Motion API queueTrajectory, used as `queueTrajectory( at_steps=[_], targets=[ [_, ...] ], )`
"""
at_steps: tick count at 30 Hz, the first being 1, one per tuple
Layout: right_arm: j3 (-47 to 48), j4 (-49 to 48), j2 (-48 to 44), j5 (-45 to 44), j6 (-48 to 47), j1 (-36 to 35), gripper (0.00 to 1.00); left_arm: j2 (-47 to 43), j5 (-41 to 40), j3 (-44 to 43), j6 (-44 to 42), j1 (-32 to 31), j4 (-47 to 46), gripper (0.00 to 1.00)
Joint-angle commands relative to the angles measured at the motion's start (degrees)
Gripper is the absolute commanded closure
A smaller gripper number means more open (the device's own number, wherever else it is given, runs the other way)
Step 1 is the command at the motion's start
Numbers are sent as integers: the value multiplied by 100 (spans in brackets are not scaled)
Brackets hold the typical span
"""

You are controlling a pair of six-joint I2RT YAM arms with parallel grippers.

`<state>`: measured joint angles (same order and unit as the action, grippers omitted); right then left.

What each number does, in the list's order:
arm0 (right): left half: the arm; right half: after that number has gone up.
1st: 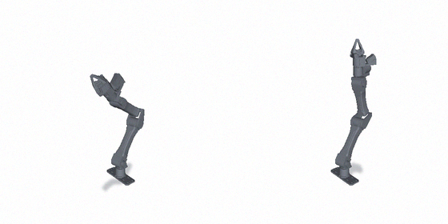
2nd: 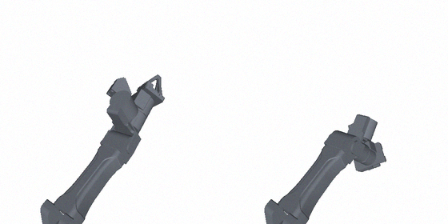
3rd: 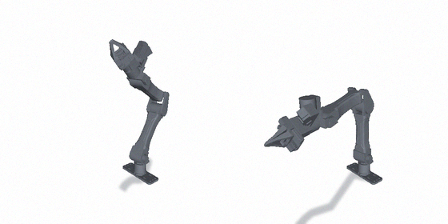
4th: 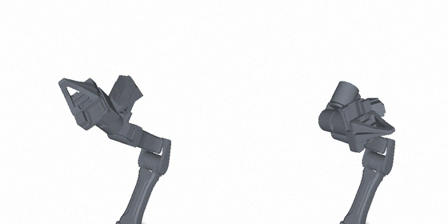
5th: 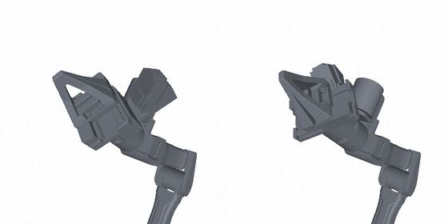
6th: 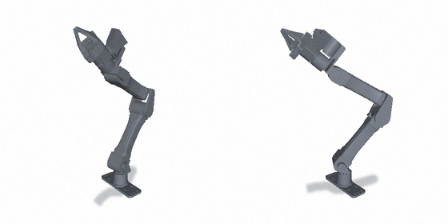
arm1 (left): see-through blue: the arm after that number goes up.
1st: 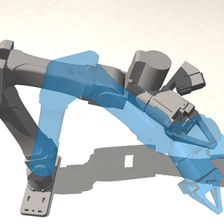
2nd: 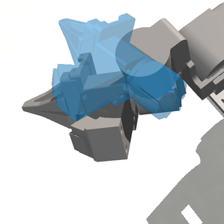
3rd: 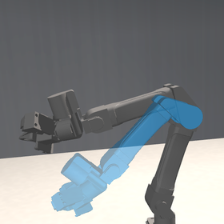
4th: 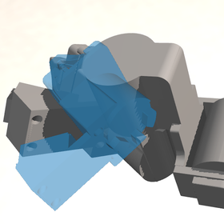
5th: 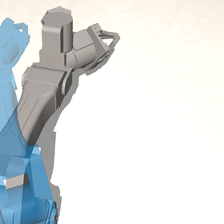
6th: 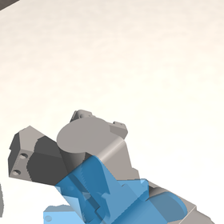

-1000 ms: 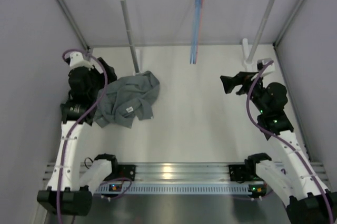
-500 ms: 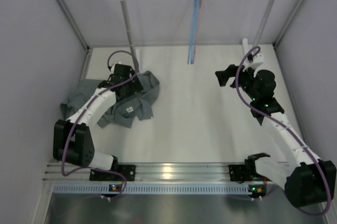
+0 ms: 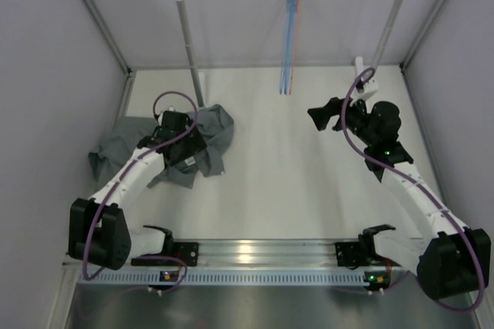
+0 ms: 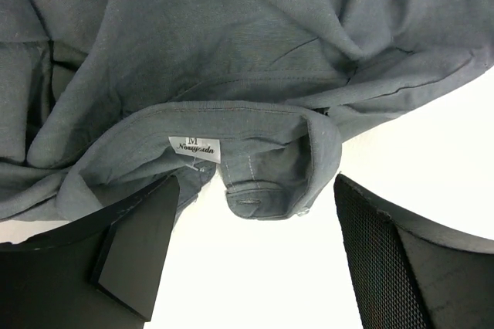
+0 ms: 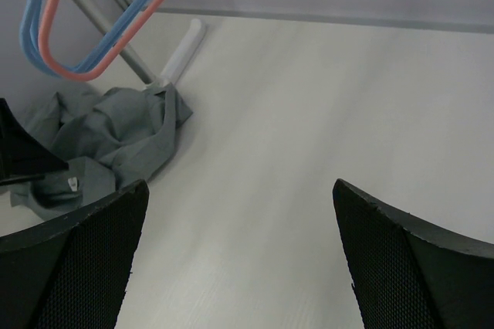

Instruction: Place the shirt on the hanger

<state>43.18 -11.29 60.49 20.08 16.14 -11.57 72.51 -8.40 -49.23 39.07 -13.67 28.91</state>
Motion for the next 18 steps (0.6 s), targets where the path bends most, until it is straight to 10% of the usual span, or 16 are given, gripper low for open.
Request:
queueTrajectory(
  at_steps=[1,18],
  targets=[
    [121,-453,25,375,91,-126,1,140,92,28,-4,-30,-113,14],
    [156,-172,-486,66,-76,-117,1,465,-29,-438,126,-302,-438,14]
  ],
)
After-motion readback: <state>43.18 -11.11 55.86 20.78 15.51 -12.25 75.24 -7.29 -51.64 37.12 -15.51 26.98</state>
